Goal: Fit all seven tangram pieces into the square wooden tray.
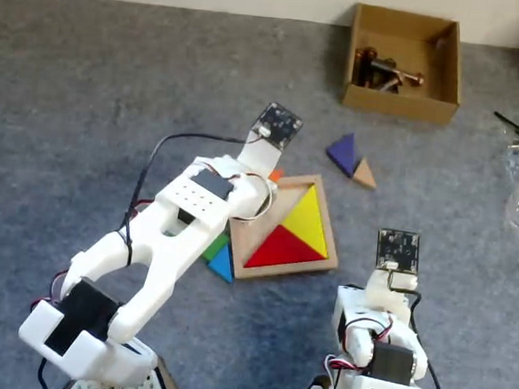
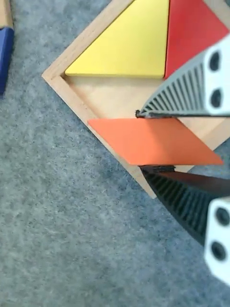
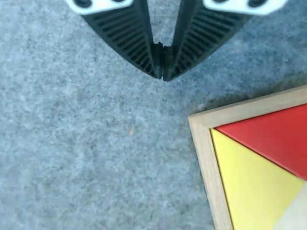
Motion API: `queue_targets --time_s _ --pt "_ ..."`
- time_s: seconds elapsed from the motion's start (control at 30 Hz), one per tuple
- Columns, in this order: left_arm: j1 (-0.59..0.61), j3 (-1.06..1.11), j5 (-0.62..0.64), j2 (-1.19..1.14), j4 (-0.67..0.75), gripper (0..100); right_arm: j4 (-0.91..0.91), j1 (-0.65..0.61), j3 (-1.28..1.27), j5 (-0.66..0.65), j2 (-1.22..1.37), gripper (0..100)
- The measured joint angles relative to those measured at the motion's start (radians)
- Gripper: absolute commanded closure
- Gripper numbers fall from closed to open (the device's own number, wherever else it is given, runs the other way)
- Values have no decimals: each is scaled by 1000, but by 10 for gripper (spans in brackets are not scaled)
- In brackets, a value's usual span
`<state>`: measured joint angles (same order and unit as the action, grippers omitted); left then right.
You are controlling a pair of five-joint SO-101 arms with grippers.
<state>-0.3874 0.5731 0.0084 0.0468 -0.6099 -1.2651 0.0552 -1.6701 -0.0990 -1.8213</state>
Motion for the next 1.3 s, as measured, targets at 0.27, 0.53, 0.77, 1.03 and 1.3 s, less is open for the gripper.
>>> queue_targets --time_s 0.27,0.53,0.77,1.03,1.3 --pt "-25 55 0 2 38 995 0 0 0 0 0 994" --pt "-44 58 0 3 72 995 0 0 0 0 0 994" --pt "-94 -34 2 -141 87 995 0 0 0 0 0 994" --pt "-94 -135 6 -249 89 995 0 0 0 0 0 994" --pt "-91 -138 6 -250 91 841 0 0 0 0 0 994"
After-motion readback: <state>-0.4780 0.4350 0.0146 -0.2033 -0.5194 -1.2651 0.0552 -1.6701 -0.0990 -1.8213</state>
